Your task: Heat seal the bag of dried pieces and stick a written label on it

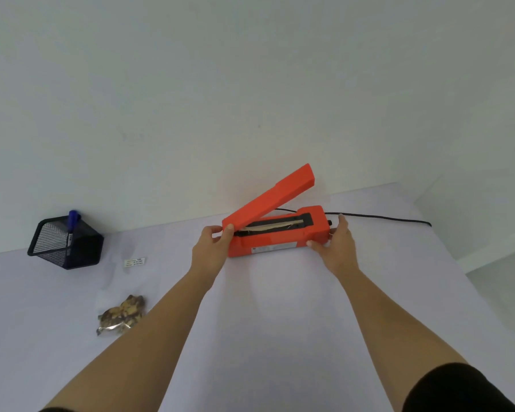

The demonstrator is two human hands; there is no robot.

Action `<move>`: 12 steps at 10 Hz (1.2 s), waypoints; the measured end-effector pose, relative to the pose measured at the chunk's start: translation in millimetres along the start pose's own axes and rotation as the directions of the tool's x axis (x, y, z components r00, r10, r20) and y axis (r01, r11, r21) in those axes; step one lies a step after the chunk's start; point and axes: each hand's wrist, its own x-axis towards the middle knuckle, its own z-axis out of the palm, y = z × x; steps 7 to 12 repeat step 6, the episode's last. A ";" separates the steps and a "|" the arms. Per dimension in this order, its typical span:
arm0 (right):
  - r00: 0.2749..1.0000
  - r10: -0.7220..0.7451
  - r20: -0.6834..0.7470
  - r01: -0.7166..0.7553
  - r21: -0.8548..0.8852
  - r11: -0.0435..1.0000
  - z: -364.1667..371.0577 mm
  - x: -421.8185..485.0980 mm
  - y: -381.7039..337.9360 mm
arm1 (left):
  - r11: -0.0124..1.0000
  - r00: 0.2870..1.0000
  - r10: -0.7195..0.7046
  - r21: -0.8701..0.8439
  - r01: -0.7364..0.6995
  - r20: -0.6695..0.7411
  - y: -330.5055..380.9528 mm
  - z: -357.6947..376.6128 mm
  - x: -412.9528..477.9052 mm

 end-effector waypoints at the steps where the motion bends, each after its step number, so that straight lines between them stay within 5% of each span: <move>1: 0.999 0.037 -0.017 -0.036 0.031 0.999 3.0 14.6 -0.1 | 1.000 1.000 0.009 -0.014 -0.009 -0.016 5.4 7.3 12.6; 4: 0.995 0.094 0.036 -0.093 -0.023 0.995 -7.5 0.7 -5.5 | 0.994 0.998 0.030 0.106 -0.023 -0.064 12.0 9.5 -1.2; 6: 0.986 -0.052 0.156 0.089 -0.239 0.967 -3.4 -86.0 -21.1 | 0.932 0.992 0.123 0.346 -0.113 -0.007 -4.2 -21.7 -58.8; 12: 0.986 -0.052 0.156 0.089 -0.239 0.967 -3.4 -86.0 -21.1 | 0.932 0.992 0.123 0.346 -0.113 -0.007 -4.2 -21.7 -58.8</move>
